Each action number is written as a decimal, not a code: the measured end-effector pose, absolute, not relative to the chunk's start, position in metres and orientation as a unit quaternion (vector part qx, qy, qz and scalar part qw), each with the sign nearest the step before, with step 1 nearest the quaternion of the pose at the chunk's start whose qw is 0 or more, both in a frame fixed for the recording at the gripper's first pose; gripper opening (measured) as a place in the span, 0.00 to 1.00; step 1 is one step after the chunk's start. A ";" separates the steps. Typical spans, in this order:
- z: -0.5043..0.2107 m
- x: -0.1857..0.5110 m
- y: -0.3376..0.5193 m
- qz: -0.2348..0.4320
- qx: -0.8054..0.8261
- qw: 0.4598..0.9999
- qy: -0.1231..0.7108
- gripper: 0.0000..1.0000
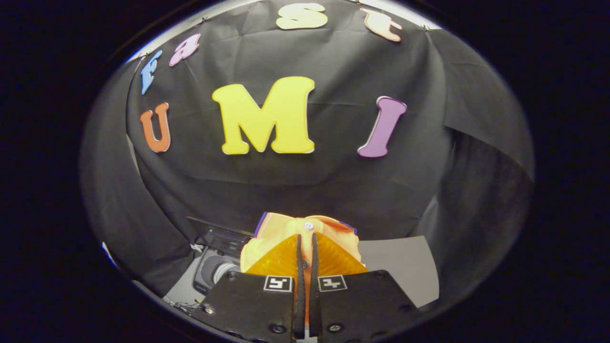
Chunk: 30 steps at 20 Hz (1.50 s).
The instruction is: Put the clothes into the washing machine and then close the washing machine lid.
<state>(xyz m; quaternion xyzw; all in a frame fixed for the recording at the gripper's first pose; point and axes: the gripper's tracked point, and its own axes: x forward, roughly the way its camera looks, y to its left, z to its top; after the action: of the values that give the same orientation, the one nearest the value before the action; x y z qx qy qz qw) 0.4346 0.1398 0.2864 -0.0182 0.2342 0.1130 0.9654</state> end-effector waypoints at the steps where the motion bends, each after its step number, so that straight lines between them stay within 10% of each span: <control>1: 0.288 0.434 0.151 0.122 -0.018 0.965 0.233 0.07; 30: 0.099 0.431 0.357 0.225 -0.044 0.918 0.325 0.07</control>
<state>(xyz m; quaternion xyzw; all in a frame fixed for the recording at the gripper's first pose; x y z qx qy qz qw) 0.4315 0.3566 0.0992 -0.0440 0.3245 0.2250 0.9177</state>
